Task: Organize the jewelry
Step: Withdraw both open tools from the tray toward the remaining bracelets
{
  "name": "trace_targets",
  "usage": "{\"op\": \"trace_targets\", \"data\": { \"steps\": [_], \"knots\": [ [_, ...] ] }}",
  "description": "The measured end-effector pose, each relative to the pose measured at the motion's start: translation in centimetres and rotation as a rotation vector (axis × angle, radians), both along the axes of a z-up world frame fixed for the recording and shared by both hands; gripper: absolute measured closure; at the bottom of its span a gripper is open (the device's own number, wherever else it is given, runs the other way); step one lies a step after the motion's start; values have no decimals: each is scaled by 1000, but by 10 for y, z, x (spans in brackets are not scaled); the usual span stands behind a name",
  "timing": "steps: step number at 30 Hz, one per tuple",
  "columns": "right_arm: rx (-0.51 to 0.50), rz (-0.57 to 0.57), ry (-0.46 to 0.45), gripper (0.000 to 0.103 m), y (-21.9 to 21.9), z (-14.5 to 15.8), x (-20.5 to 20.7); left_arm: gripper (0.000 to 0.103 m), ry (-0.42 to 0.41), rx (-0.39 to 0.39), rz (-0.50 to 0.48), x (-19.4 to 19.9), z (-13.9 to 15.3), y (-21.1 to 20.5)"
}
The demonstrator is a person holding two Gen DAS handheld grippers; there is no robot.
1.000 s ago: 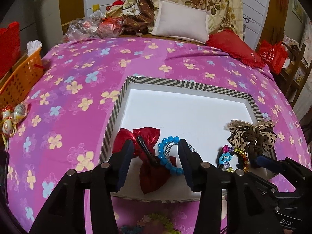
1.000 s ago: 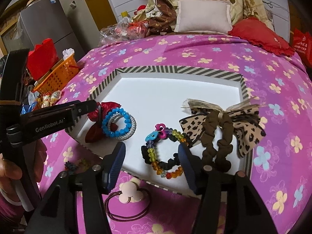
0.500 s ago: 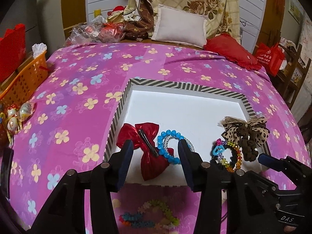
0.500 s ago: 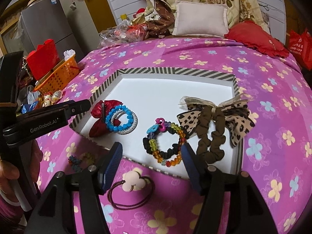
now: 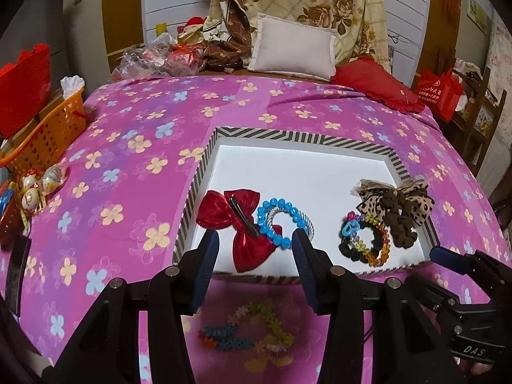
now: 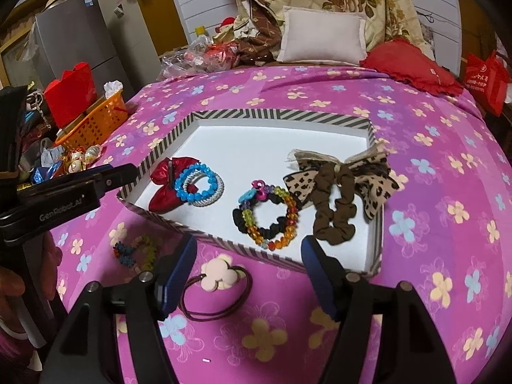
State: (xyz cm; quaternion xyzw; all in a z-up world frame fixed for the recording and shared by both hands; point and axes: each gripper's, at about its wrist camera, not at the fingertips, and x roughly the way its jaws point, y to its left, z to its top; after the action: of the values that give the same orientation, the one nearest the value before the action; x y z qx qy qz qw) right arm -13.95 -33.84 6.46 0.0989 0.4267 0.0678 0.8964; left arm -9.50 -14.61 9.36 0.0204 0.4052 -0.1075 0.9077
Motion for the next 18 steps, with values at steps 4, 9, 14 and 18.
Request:
{"op": "trace_targets", "data": {
  "steps": [4,9,14,18],
  "knots": [
    [-10,-2,2,32,1,0,-6,76,-1,8,5,-8,-1,2],
    [-21,-1,2,28,2,1,-16,76,-5,7,12,-21,-2,7],
    [-29,0,6,28,5,0,-26,76,-10,23,13,-33,-3,11],
    [-45,-2,5,28,7,1,-33,76,-2,25,11,-42,-6,14]
  ]
}}
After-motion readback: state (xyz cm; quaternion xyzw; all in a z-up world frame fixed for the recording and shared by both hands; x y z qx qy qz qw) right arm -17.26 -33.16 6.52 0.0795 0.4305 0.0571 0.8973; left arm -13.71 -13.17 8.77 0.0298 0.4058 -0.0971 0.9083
